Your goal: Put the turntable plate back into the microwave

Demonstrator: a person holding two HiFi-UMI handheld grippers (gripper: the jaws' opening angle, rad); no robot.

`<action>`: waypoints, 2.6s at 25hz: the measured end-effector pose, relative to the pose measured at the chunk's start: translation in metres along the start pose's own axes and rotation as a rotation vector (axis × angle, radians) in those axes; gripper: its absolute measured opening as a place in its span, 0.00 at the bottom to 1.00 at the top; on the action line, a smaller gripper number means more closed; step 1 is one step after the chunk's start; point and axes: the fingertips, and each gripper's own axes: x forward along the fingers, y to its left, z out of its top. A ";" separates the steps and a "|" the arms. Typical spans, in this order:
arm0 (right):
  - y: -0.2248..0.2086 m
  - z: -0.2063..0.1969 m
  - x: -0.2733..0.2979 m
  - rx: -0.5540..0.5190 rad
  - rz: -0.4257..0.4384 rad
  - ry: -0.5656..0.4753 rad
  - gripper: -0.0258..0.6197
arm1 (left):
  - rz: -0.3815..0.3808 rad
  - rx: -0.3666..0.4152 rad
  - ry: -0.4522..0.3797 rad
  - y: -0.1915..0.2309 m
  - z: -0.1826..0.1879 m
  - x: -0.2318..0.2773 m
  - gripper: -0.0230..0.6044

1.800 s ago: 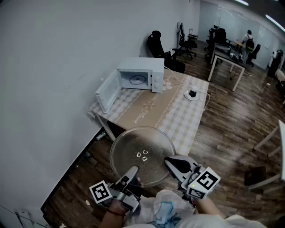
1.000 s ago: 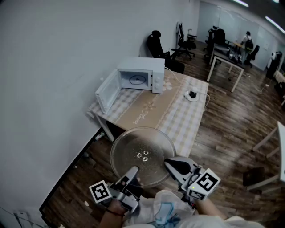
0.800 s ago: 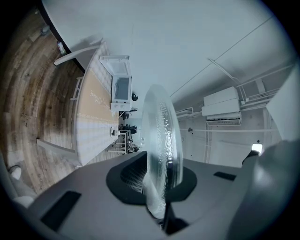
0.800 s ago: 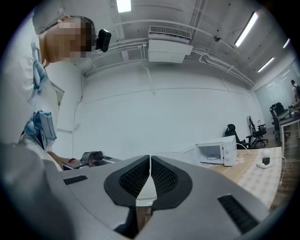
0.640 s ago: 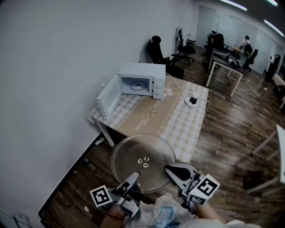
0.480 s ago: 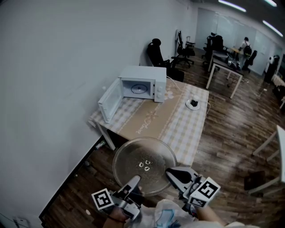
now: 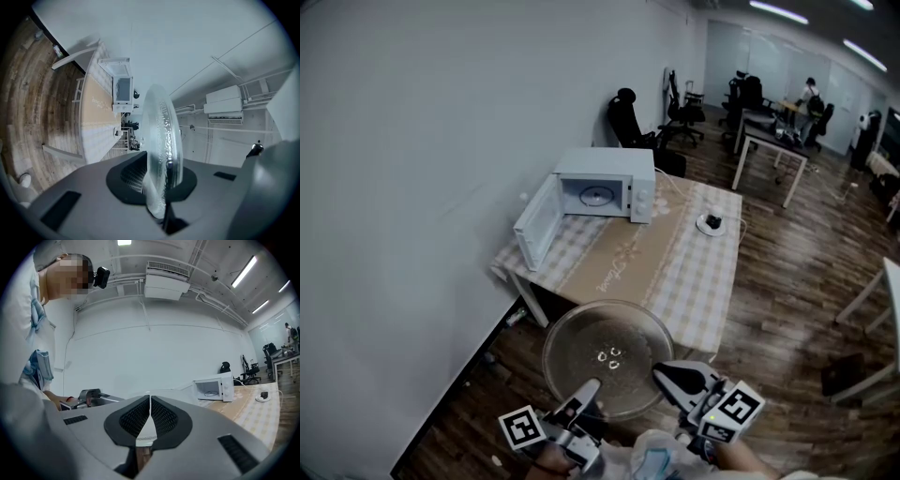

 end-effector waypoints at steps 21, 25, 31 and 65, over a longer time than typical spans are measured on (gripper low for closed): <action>-0.039 -0.006 0.038 0.019 -0.046 0.020 0.09 | 0.017 -0.014 0.032 0.020 0.042 0.032 0.08; -0.071 0.000 0.066 0.022 -0.023 0.013 0.09 | 0.016 -0.015 0.014 0.028 0.071 0.060 0.08; -0.129 0.007 0.111 0.035 -0.015 0.009 0.09 | 0.016 0.013 0.015 0.038 0.122 0.113 0.08; -0.336 0.000 0.304 -0.022 -0.161 0.108 0.09 | 0.023 -0.027 0.082 0.125 0.332 0.291 0.08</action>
